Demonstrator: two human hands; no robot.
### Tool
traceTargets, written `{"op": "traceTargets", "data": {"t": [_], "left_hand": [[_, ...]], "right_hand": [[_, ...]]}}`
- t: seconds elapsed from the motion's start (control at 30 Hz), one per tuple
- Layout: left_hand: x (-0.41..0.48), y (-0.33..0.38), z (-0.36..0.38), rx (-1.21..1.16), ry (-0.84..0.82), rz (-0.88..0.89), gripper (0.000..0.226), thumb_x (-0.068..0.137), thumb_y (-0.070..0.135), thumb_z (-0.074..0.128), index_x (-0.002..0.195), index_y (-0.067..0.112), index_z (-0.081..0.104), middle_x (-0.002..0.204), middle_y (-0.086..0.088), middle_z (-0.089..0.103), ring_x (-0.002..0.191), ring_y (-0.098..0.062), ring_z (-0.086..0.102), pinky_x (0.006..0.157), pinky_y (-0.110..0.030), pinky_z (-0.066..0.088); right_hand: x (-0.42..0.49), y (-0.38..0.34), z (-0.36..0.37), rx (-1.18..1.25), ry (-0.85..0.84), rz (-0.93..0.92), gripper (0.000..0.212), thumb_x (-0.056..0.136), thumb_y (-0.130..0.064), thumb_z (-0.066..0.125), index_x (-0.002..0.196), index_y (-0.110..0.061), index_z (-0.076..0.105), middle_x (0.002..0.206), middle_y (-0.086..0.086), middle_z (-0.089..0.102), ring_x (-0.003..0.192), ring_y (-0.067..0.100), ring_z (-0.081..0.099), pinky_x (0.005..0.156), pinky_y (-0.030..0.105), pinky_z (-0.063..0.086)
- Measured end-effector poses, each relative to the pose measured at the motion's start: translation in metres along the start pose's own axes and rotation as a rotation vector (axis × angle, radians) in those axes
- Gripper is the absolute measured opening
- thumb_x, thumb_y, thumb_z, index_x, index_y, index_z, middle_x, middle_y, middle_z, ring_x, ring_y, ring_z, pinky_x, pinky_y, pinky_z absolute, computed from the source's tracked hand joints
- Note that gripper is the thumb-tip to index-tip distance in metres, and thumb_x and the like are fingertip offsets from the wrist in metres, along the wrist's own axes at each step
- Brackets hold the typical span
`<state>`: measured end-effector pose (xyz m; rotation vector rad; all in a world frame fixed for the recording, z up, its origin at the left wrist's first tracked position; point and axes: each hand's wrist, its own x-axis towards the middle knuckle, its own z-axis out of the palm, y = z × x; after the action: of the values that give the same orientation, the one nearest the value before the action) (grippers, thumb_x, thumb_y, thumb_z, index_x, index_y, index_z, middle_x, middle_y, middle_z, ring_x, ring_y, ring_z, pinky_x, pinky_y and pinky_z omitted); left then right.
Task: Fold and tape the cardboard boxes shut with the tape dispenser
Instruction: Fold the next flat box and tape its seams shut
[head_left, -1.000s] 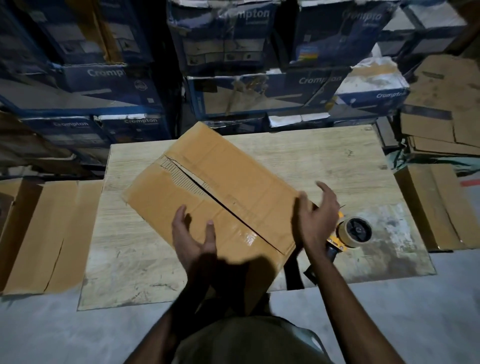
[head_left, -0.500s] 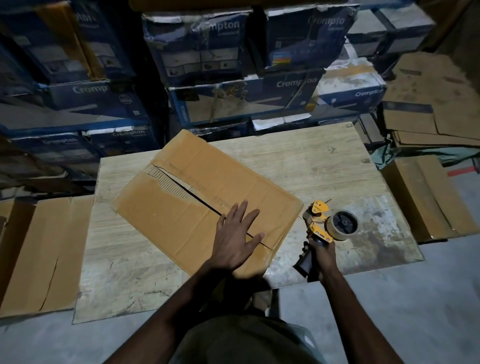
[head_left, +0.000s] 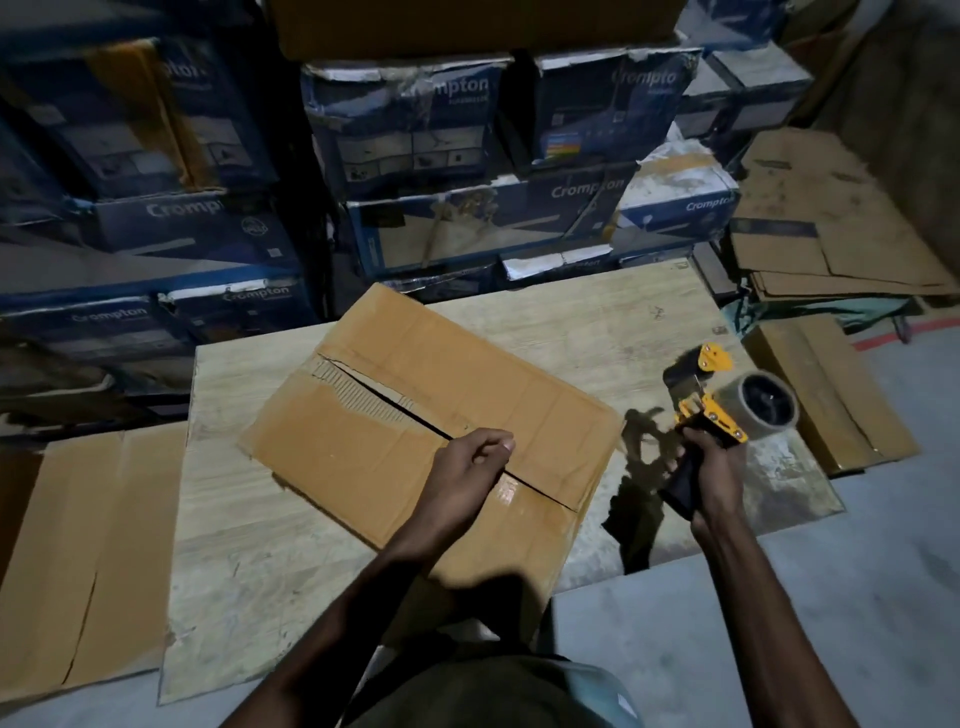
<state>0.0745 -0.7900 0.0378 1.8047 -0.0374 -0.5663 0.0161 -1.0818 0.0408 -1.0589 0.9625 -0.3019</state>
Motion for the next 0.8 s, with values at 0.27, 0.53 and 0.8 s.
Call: {"op": "traceTargets", "data": {"t": [0.27,0.53,0.8], "left_hand": [[0.007,0.041,-0.039,-0.690,-0.390,-0.451,0.069,0.097,0.066,0.051,0.138,0.011,0.059,0.131,-0.016,0.070,0.117,-0.029,0.071,0.104,-0.043,0.055],[-0.010,0.043,-0.109,-1.206,-0.448,-0.488,0.060,0.095,0.040,0.065,0.135,-0.005,0.057,0.120,-0.022,0.069,0.094,-0.027,0.075,0.077,-0.033,0.065],[-0.023,0.013,-0.177,-1.294,-0.308,-0.510,0.016,0.087,-0.001,0.071,0.103,-0.005,0.069,0.097,-0.027,0.074,0.072,-0.025,0.077,0.068,-0.027,0.062]], "right_hand": [[-0.127,-0.020,0.073,-0.280,-0.274,-0.303,0.027,0.099,-0.002,0.059,0.121,-0.014,0.050,0.089,0.016,0.061,0.057,0.020,0.052,0.052,0.036,0.043],[-0.194,0.023,0.144,-0.555,-0.406,-0.476,0.045,0.094,-0.011,0.070,0.126,-0.038,0.053,0.095,-0.007,0.071,0.075,0.017,0.064,0.065,0.037,0.050],[-0.210,0.048,0.168,-0.707,-0.447,-0.528,0.046,0.094,-0.013,0.070,0.117,-0.047,0.051,0.090,-0.009,0.074,0.066,0.019,0.064,0.062,0.042,0.051]]}}
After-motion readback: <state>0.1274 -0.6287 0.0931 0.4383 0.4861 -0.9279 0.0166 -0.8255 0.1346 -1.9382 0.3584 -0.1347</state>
